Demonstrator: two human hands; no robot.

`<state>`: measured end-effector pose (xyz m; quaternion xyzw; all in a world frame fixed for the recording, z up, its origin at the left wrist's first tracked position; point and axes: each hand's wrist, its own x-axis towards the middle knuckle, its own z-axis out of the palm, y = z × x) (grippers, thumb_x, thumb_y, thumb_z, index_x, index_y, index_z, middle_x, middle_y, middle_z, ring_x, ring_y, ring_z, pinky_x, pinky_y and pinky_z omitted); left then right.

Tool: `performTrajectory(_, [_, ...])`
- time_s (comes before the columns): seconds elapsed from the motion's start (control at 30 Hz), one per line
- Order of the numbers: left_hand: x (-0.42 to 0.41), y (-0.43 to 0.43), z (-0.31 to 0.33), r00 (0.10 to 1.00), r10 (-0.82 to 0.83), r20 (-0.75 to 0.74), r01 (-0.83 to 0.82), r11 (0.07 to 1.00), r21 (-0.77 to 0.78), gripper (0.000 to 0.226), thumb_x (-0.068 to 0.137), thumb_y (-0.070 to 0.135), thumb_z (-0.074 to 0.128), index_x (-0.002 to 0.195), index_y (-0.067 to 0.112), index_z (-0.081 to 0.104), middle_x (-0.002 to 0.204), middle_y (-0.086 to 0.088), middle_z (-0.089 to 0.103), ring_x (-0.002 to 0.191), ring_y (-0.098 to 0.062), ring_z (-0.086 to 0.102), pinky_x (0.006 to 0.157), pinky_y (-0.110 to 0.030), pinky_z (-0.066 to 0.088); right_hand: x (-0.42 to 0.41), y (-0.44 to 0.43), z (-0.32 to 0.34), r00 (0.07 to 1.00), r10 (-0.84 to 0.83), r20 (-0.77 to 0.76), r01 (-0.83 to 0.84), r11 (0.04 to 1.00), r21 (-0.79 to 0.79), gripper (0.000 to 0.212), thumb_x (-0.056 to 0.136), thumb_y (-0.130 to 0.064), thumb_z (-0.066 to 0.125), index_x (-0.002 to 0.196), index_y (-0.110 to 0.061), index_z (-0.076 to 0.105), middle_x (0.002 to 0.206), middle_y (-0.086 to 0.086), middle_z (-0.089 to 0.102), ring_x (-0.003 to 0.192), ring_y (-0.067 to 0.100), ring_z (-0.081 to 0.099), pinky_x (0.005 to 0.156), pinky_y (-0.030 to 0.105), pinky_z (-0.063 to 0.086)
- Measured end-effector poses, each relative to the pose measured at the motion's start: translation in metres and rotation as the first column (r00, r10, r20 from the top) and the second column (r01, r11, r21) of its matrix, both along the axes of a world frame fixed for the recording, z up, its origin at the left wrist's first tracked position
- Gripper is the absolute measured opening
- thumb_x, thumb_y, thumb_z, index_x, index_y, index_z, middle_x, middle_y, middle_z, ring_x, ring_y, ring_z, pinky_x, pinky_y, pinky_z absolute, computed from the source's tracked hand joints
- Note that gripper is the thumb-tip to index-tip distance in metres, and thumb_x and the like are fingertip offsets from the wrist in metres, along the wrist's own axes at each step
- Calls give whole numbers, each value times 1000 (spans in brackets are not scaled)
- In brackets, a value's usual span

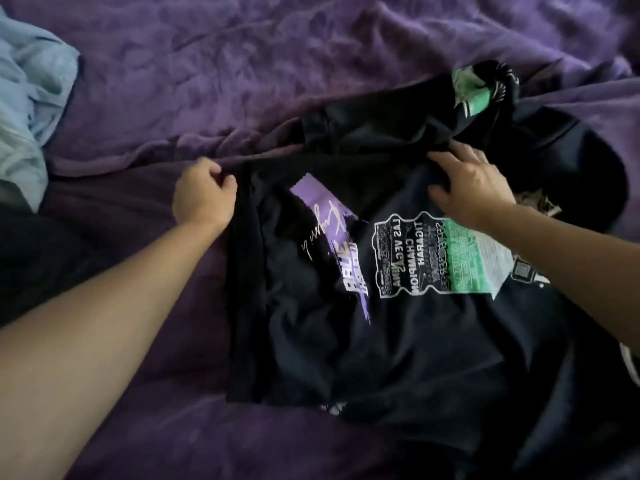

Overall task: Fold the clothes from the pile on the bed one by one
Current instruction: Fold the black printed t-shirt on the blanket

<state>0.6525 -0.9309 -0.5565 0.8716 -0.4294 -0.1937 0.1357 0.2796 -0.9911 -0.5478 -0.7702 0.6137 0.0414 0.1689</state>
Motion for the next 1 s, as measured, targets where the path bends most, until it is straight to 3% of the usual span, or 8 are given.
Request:
performTrajectory(0.17, [-32, 158, 12, 972, 127, -196, -117, 991, 61, 36, 86, 38, 67, 103, 7, 62, 89, -13, 68, 90, -35, 63, 77, -39, 46, 2, 109, 22, 966, 125, 228, -83, 979, -184, 25, 82, -11, 68, 106, -7, 66, 105, 14, 60, 94, 37, 57, 74, 41, 47])
performTrajectory(0.33, [-64, 280, 23, 882, 186, -433, -69, 960, 270, 47, 76, 38, 78, 110, 9, 63, 106, -6, 68, 102, -24, 63, 90, -40, 50, -19, 239, 27, 957, 104, 269, -111, 994, 10, 11, 78, -14, 74, 81, -16, 64, 77, -1, 59, 72, 24, 63, 52, 33, 50])
performTrajectory(0.57, [-68, 279, 38, 975, -56, -215, 43, 997, -69, 23, 77, 8, 78, 92, -6, 71, 111, -18, 59, 107, -32, 56, 94, -31, 40, -49, 342, 21, 935, 355, -25, -334, 899, 282, 67, 46, -52, 83, 106, -24, 71, 103, -2, 66, 92, 23, 65, 69, 35, 55])
performTrajectory(0.7, [-56, 272, 51, 970, -83, -228, -3, 936, -352, 11, 89, 20, 66, 80, 15, 69, 95, 1, 64, 89, -9, 57, 81, -23, 45, -48, 347, 10, 982, 186, -30, -177, 966, 189, 31, 61, -23, 88, 88, -18, 74, 93, 2, 68, 84, 30, 66, 64, 38, 53])
performTrajectory(0.8, [-47, 263, 50, 802, -47, -595, -137, 956, -261, 27, 95, 31, 56, 74, 14, 53, 63, 5, 48, 58, -8, 49, 57, -22, 46, -45, 346, 6, 1000, -4, 12, 2, 987, 162, 12, 83, -21, 70, 94, -16, 70, 93, 4, 69, 91, 31, 65, 71, 40, 49])
performTrajectory(0.87, [-49, 272, 46, 764, -125, -633, 109, 992, -65, 23, 86, 36, 69, 85, 16, 56, 67, 14, 54, 59, -3, 50, 57, -18, 45, -47, 351, 9, 996, -85, 32, 77, 977, 197, 14, 89, -26, 61, 99, -19, 67, 98, 3, 70, 96, 30, 64, 75, 39, 49])
performTrajectory(0.93, [-50, 287, 37, 801, -361, -478, 484, 860, 162, 31, 74, 39, 79, 90, 19, 62, 91, 9, 62, 84, -9, 54, 77, -28, 48, -53, 360, 14, 992, -120, 35, 110, 970, 215, 14, 91, -30, 57, 99, -21, 64, 98, 3, 70, 95, 31, 64, 73, 38, 48])
performTrajectory(1.0, [-46, 289, 41, 808, -512, -291, 574, 794, 199, 19, 76, 30, 77, 76, 19, 61, 100, 3, 59, 98, -20, 50, 87, -36, 43, -58, 367, 24, 986, -163, 33, 153, 967, 206, 13, 91, -32, 57, 98, -24, 64, 96, 5, 71, 93, 33, 65, 71, 37, 46])
